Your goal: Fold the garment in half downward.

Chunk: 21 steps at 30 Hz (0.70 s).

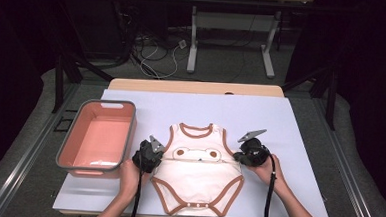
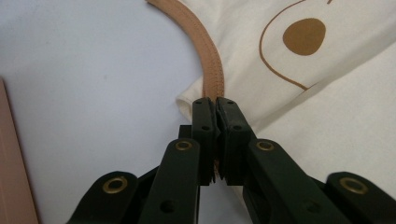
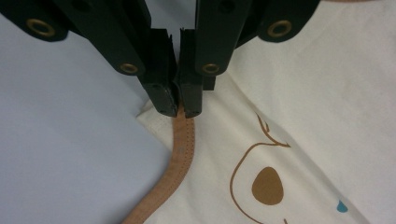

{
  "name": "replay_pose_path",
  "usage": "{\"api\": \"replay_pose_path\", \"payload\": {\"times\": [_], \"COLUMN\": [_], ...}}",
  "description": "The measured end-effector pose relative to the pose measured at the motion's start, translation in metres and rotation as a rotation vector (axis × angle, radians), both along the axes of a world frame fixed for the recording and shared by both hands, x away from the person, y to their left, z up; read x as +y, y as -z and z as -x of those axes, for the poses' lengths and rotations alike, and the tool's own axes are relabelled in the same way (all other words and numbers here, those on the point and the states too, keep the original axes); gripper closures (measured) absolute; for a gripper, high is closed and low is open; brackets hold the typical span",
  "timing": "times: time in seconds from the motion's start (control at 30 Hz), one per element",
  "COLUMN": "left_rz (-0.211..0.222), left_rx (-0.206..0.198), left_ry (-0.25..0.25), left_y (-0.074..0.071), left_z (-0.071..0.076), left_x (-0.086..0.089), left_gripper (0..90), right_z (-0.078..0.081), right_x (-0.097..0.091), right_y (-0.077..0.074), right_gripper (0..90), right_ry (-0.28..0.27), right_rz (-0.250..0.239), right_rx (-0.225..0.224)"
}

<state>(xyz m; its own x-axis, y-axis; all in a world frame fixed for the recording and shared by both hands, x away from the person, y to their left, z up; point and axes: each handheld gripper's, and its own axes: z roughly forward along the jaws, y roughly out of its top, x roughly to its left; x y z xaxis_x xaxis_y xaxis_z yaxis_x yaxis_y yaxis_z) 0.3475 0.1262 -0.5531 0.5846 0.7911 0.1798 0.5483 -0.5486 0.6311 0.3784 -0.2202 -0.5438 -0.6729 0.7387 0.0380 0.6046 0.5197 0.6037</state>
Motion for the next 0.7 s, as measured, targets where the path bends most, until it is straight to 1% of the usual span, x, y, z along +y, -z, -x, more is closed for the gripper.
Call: {"api": "replay_pose_path", "payload": {"times": [0.03,0.07,0.1,0.13,0.17,0.2,0.23,0.27,0.3,0.33,0.37,0.4,0.43,0.47,0.5,0.53,0.57,0.6,0.63,0.67,0.7], "left_rz": [0.000,0.000,-0.007,-0.001,0.004,0.004,0.003,0.003,0.018,0.025,0.038,0.038,0.067,0.067,0.084,0.097,0.105,0.107,0.107,0.126,0.130], "left_rx": [-0.007,-0.007,-0.003,-0.007,-0.007,-0.007,-0.013,-0.013,-0.021,-0.018,-0.022,-0.022,-0.022,-0.022,-0.028,-0.034,-0.027,-0.031,-0.031,-0.036,-0.034], "left_ry": [0.000,0.000,0.006,0.007,0.001,0.001,-0.001,-0.001,-0.007,-0.004,-0.012,-0.012,-0.018,-0.018,-0.029,-0.029,-0.031,-0.031,-0.031,-0.027,-0.025], "left_y": [0.000,0.000,0.000,0.000,0.000,0.000,-0.001,-0.001,-0.003,-0.005,-0.006,-0.006,-0.010,-0.010,-0.014,-0.015,-0.016,-0.017,-0.017,-0.017,-0.017], "left_z": [0.000,0.000,0.001,0.001,0.001,0.001,0.001,0.001,0.001,0.000,0.000,0.000,-0.001,-0.001,-0.002,-0.002,-0.003,-0.003,-0.003,-0.004,-0.005], "left_x": [0.000,0.000,-0.001,0.000,0.000,0.000,0.000,0.000,0.002,0.003,0.004,0.004,0.007,0.007,0.009,0.010,0.010,0.010,0.010,0.010,0.010], "left_gripper": [86.1,85.6,85.0,83.3,80.1,77.6,74.7,69.7,65.6,62.0,57.5,52.2,48.5,44.7,40.9,38.6,36.2,34.0,32.1,31.0,29.7], "right_z": [0.000,0.000,0.000,-0.001,-0.001,0.000,-0.001,-0.001,0.000,-0.001,-0.001,-0.001,-0.001,-0.001,-0.001,-0.002,-0.002,-0.002,-0.002,-0.003,-0.003], "right_x": [0.000,0.000,0.000,-0.001,-0.002,-0.002,-0.004,-0.004,-0.004,-0.005,-0.005,-0.006,-0.006,-0.006,-0.007,-0.008,-0.008,-0.008,-0.008,-0.009,-0.009], "right_y": [-0.002,-0.002,-0.002,-0.002,-0.003,-0.004,-0.004,-0.005,-0.006,-0.008,-0.010,-0.012,-0.013,-0.013,-0.015,-0.014,-0.015,-0.014,-0.014,-0.015,-0.015], "right_gripper": [85.3,85.3,80.9,77.6,74.3,71.6,66.6,62.1,59.8,55.2,51.6,48.3,43.9,43.9,36.7,33.5,31.1,29.1,29.1,24.2,22.4], "right_ry": [0.005,0.005,0.000,-0.006,0.000,0.005,-0.007,-0.007,0.009,-0.009,-0.014,-0.013,-0.009,-0.009,-0.003,0.003,0.010,0.014,0.014,0.016,0.023], "right_rz": [0.028,0.028,0.028,0.035,0.036,0.020,0.012,0.007,-0.009,-0.016,-0.029,-0.051,-0.055,-0.055,-0.071,-0.088,-0.091,-0.115,-0.115,-0.110,-0.111], "right_rx": [0.010,0.010,0.006,0.004,0.009,0.021,0.002,0.006,0.010,0.002,-0.004,-0.005,-0.019,-0.019,-0.018,-0.031,-0.027,-0.038,-0.038,-0.036,-0.034]}}
